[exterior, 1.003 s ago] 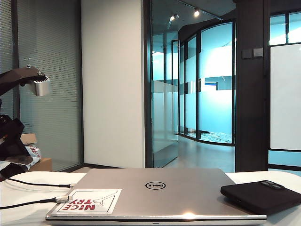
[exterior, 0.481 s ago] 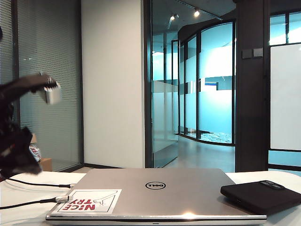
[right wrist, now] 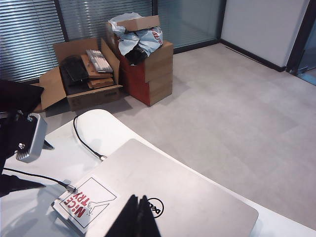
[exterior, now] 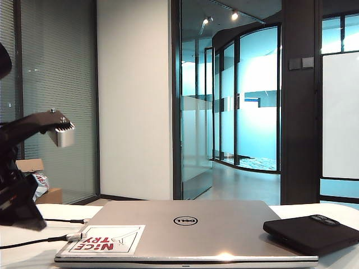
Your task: Pick up the charging cable and the phone, plug the charging cable into the charging port on the phone, and finally place them back on the table.
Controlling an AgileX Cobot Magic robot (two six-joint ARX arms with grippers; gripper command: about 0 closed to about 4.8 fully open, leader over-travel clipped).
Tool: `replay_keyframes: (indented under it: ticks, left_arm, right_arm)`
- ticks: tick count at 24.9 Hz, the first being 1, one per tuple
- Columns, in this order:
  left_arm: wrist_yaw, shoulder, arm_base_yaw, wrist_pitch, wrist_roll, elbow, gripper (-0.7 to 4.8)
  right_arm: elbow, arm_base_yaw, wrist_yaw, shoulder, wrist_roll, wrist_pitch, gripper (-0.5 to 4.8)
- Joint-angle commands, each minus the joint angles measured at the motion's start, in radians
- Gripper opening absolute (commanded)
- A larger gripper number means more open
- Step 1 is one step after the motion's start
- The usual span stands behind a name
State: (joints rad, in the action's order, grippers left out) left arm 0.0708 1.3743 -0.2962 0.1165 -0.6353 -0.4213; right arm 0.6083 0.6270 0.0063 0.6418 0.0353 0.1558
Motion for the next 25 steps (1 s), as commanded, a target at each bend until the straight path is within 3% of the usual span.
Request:
replay_keyframes:
  ticks: [1,25]
  left_arm:
    - [0.005,0.018,0.002,0.015,-0.001,-0.001,4.18]
    - [0.005,0.206,0.001,0.175,-0.008,-0.002,4.18]
  right_arm:
    - [0.006,0.001,-0.001,-0.002,0.003,-0.021,-0.01]
    - [0.006,0.001,-0.001,-0.002,0.003,-0.022,-0.01]
